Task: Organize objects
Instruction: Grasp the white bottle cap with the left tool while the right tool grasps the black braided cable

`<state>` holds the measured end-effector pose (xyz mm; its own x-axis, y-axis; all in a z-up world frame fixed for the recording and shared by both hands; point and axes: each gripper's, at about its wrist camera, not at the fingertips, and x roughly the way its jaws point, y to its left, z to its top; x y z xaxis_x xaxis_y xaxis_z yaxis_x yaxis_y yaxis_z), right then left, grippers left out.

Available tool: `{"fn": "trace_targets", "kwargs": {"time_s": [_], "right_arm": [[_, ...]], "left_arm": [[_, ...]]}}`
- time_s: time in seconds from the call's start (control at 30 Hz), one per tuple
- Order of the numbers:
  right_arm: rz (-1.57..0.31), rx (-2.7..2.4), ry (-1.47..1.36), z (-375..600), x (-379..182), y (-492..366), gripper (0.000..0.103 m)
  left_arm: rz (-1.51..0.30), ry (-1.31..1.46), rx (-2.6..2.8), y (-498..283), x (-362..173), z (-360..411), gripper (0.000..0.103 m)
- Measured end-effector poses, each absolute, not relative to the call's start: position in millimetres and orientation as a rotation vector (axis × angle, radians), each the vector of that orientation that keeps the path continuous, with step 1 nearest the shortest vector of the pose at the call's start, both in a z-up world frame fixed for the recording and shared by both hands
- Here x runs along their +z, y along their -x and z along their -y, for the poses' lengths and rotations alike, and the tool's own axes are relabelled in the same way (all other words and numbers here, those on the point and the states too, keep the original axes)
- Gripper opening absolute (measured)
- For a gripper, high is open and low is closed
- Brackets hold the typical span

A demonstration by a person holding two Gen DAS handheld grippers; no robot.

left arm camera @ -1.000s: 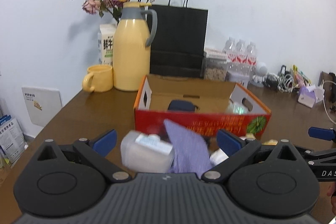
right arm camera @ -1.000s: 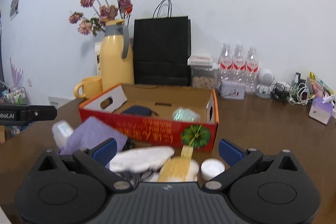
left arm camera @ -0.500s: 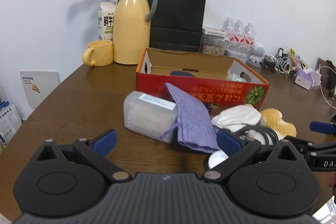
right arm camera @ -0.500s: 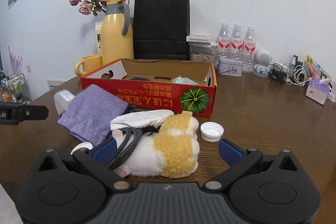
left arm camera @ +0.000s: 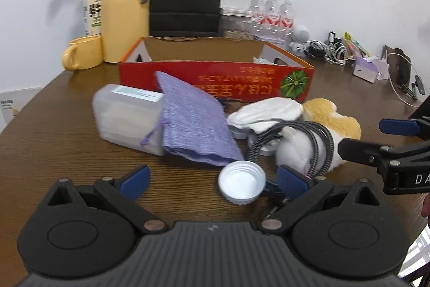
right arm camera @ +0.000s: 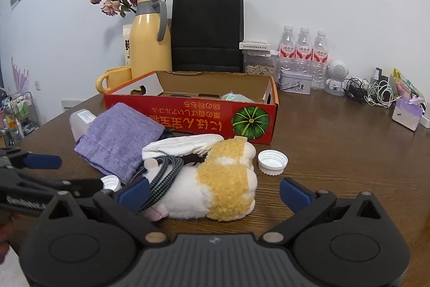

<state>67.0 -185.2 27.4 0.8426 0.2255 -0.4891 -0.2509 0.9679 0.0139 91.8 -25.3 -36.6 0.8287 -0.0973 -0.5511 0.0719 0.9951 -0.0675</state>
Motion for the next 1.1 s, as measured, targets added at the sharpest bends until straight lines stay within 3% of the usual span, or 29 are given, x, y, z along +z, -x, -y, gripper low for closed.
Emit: {"fn": "trace_targets", "kwargs": {"time_s": [0.1, 0.2, 0.23, 0.7, 1.1], "right_arm": [[-0.514, 0.248, 0.048, 188, 26, -68, 0.103], [-0.515, 0.248, 0.044, 189, 24, -68, 0.103], [-0.516, 0.248, 0.044, 189, 24, -68, 0.103], [-0.497, 0.281, 0.119, 166, 28, -63, 0.103], [-0.539, 0.410, 0.482, 94, 11, -80, 0.103]], "left_arm": [[-0.604, 0.046, -0.104, -96, -44, 30, 0.085], [-0.623, 0.080, -0.164, -98, -49, 29, 0.046], [-0.628, 0.097, -0.183, -99, -49, 27, 0.041], [-0.520, 0.060, -0.087, -66, -21, -6, 0.041], [-0.506, 0.056, -0.026, -49, -18, -40, 0.041]]}}
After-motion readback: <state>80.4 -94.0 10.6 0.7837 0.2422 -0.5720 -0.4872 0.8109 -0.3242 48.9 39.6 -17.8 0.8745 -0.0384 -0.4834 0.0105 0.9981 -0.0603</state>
